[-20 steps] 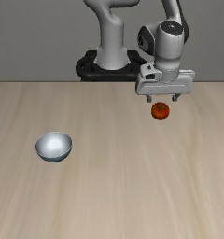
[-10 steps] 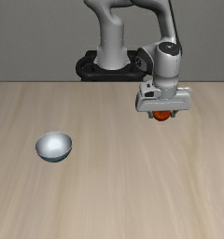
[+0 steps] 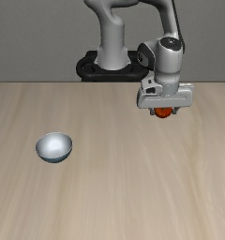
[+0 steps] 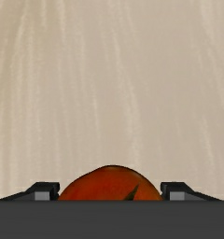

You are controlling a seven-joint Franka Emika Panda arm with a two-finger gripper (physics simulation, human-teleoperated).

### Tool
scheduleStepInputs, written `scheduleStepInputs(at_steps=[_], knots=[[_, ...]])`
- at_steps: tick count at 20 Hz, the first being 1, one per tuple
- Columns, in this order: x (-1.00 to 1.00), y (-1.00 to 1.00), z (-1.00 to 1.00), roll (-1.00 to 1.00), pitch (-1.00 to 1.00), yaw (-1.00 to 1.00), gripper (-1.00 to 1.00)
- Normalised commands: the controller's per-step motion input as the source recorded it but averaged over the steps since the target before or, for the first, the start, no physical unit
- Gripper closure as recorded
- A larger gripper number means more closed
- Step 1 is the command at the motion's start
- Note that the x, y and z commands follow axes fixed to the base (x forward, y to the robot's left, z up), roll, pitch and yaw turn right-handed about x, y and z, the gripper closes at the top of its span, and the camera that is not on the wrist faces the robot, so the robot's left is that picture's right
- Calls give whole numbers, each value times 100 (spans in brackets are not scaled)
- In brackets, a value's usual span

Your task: Pick the tomato on the table and place it on the bowl

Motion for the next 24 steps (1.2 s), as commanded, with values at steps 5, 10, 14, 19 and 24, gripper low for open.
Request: scheduleStepInputs(at_steps=[5,10,14,19,24], knots=[[0,0,100,0,0,0,100],[0,-60,40,0,0,0,100],[0,-100,0,0,0,0,100],[0,-100,0,0,0,0,100],[0,-100,0,0,0,0,100]])
